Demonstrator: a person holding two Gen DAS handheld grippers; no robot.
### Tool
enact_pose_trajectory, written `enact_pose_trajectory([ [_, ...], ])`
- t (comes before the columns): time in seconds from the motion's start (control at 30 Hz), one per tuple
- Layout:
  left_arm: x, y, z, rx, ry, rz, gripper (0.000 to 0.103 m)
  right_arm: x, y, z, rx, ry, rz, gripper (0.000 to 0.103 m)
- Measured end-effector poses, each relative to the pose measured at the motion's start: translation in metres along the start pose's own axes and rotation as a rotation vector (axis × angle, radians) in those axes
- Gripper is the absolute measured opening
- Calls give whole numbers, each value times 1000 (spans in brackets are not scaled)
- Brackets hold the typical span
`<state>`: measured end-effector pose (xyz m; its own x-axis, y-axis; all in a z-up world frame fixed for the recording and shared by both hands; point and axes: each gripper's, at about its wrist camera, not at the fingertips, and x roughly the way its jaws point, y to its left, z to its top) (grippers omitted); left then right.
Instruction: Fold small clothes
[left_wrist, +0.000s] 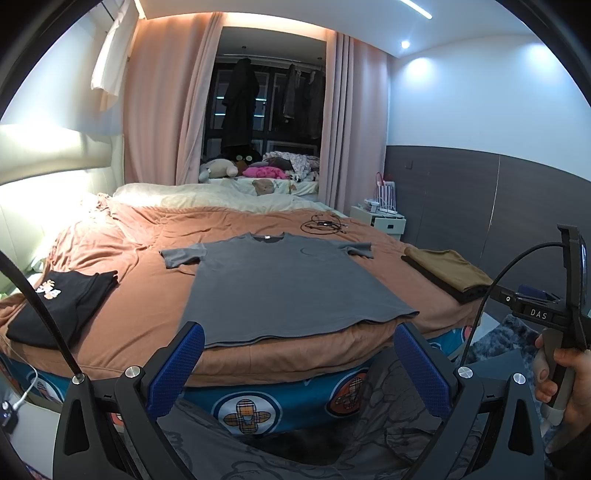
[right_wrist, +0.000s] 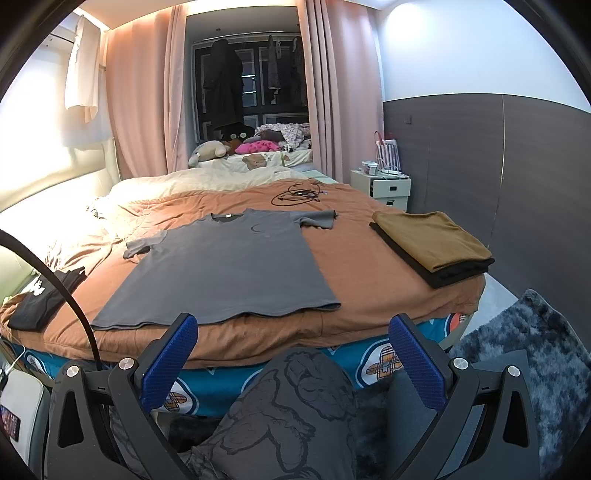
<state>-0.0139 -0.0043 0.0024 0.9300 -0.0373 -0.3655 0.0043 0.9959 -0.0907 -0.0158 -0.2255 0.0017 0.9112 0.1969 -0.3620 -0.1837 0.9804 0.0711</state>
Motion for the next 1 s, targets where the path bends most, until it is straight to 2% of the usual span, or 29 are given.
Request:
enact_pose_trajectory([
  [1.0, -1, 5, -1, -16, -7, -8, 103, 0, -3, 0, 3, 4, 1, 103],
])
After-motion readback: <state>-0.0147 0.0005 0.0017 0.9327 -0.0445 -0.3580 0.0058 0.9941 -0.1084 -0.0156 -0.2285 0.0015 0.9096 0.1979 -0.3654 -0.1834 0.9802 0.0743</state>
